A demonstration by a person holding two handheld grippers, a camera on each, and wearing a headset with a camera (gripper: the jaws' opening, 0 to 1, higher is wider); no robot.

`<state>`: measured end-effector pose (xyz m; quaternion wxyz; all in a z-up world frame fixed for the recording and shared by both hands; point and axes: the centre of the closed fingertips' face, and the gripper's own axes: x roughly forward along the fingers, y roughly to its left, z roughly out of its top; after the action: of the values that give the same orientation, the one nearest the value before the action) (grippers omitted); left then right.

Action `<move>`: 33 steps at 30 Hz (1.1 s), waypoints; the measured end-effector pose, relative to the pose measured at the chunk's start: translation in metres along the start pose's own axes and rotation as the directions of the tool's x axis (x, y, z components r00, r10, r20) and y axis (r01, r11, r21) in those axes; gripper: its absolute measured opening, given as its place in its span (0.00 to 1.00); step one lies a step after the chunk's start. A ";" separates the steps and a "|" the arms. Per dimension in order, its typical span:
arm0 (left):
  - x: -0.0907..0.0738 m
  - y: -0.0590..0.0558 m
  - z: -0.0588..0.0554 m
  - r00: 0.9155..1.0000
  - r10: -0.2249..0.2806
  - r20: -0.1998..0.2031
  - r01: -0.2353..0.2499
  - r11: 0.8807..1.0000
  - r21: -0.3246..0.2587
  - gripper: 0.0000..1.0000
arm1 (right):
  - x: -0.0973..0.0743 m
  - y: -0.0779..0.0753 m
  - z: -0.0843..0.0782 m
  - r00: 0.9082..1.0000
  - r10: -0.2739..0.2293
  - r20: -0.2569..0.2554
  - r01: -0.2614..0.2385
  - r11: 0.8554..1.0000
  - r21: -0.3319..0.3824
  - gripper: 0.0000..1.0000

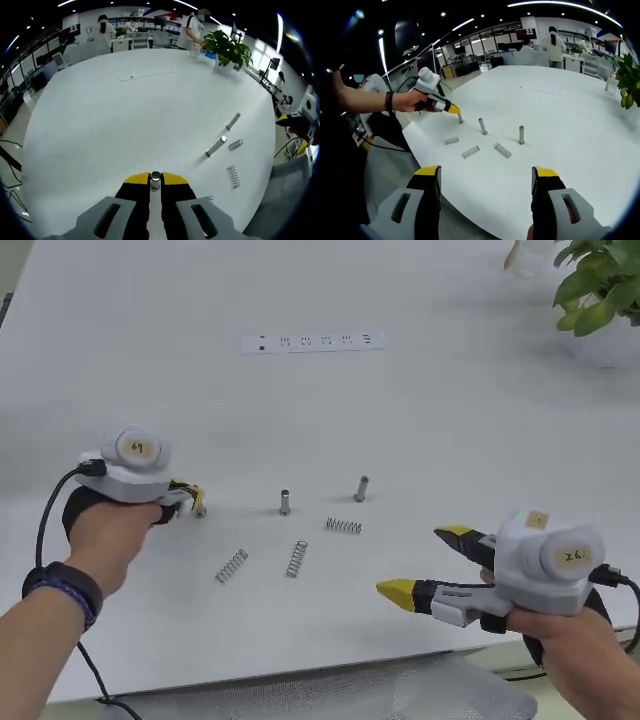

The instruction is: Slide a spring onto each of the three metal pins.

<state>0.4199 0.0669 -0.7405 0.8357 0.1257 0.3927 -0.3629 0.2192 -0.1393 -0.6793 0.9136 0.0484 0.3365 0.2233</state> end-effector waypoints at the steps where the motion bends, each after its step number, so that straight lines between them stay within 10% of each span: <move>1: -0.001 0.000 -0.001 1.000 0.001 -0.001 -0.001 1.000 0.000 0.00 | 0.000 0.000 0.000 1.000 -0.001 0.001 0.001 1.000 0.000 0.73; 33: -0.004 -0.012 -0.007 1.000 -0.004 0.010 0.003 0.996 0.087 0.00 | -0.004 -0.006 -0.004 1.000 -0.012 0.005 0.012 1.000 0.010 0.72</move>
<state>0.4054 0.0639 -0.7414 0.8307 0.1593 0.3726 -0.3818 0.2157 -0.1472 -0.6815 0.9155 0.0514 0.3354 0.2160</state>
